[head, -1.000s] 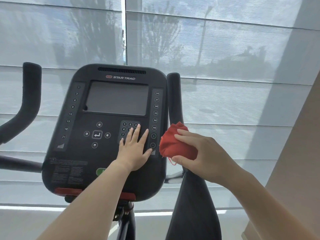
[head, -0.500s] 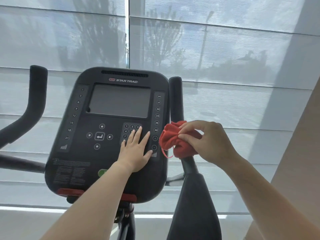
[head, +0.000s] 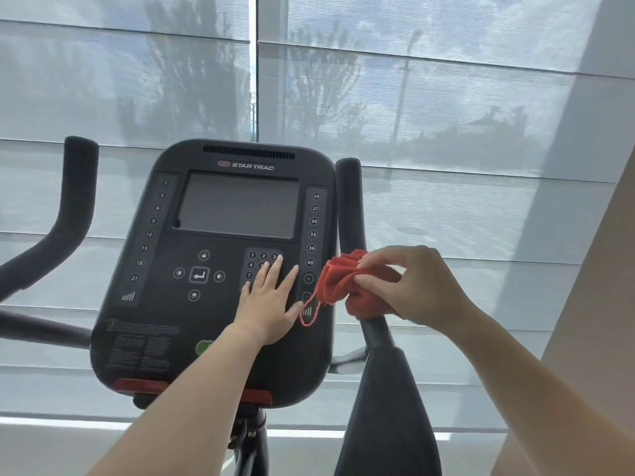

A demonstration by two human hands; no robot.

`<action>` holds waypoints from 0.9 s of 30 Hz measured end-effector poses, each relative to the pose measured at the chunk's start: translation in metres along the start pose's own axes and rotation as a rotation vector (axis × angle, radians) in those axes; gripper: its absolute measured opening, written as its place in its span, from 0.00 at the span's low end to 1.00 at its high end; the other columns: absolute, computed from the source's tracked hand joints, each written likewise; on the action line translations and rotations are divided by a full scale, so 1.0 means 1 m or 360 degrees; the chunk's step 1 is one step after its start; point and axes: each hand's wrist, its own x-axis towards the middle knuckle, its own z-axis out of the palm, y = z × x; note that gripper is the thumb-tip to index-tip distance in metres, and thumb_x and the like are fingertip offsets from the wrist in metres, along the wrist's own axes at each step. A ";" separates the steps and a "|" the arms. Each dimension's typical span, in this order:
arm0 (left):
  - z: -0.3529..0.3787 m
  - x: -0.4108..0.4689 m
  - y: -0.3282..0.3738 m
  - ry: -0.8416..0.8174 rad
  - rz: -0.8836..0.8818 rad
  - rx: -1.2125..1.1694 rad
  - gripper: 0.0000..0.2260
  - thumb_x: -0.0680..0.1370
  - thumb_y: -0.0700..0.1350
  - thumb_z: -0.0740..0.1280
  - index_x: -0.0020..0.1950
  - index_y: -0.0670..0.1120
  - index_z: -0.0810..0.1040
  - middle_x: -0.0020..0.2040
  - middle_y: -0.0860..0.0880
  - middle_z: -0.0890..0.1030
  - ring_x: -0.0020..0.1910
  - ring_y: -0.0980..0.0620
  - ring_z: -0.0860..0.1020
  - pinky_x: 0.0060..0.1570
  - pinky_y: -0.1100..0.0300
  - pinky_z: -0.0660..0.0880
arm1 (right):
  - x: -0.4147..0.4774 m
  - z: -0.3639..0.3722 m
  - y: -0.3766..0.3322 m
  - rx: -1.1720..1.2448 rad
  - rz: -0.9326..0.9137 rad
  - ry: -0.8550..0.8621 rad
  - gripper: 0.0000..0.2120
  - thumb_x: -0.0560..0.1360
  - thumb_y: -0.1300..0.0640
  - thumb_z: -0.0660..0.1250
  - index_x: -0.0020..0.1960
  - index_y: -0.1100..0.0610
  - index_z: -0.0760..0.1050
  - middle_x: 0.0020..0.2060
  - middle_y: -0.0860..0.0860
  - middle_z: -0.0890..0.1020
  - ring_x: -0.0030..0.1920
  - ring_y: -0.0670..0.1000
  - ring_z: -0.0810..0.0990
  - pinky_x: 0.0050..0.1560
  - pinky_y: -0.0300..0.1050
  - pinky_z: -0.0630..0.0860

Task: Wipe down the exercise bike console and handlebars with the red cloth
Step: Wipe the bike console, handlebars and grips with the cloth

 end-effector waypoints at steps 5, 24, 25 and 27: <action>0.000 -0.001 -0.001 0.0015 0.0005 0.0015 0.29 0.80 0.58 0.53 0.77 0.56 0.43 0.77 0.52 0.37 0.76 0.50 0.38 0.74 0.46 0.48 | 0.024 -0.010 0.001 0.0071 -0.0116 0.0434 0.06 0.67 0.57 0.76 0.42 0.49 0.82 0.41 0.40 0.83 0.47 0.37 0.79 0.51 0.26 0.70; 0.002 -0.001 0.000 -0.0003 -0.0012 0.0040 0.30 0.80 0.58 0.53 0.77 0.56 0.40 0.77 0.52 0.35 0.76 0.49 0.37 0.74 0.46 0.46 | 0.072 0.032 0.010 -0.0203 -0.0193 0.0312 0.38 0.73 0.52 0.69 0.75 0.57 0.52 0.74 0.51 0.61 0.70 0.50 0.64 0.60 0.24 0.52; 0.001 -0.001 0.001 -0.0001 -0.0012 0.0039 0.30 0.80 0.58 0.53 0.77 0.56 0.41 0.77 0.52 0.35 0.76 0.49 0.37 0.74 0.46 0.46 | 0.070 0.031 0.011 -0.0181 -0.0185 0.0306 0.37 0.73 0.52 0.69 0.75 0.58 0.53 0.72 0.52 0.64 0.69 0.51 0.66 0.59 0.24 0.53; 0.001 0.000 0.001 0.0002 -0.0011 0.0037 0.30 0.80 0.58 0.53 0.77 0.56 0.41 0.77 0.52 0.35 0.76 0.49 0.37 0.74 0.46 0.46 | 0.071 0.030 0.011 -0.0148 -0.0179 0.0331 0.37 0.73 0.53 0.69 0.75 0.59 0.54 0.70 0.53 0.68 0.67 0.51 0.67 0.58 0.24 0.54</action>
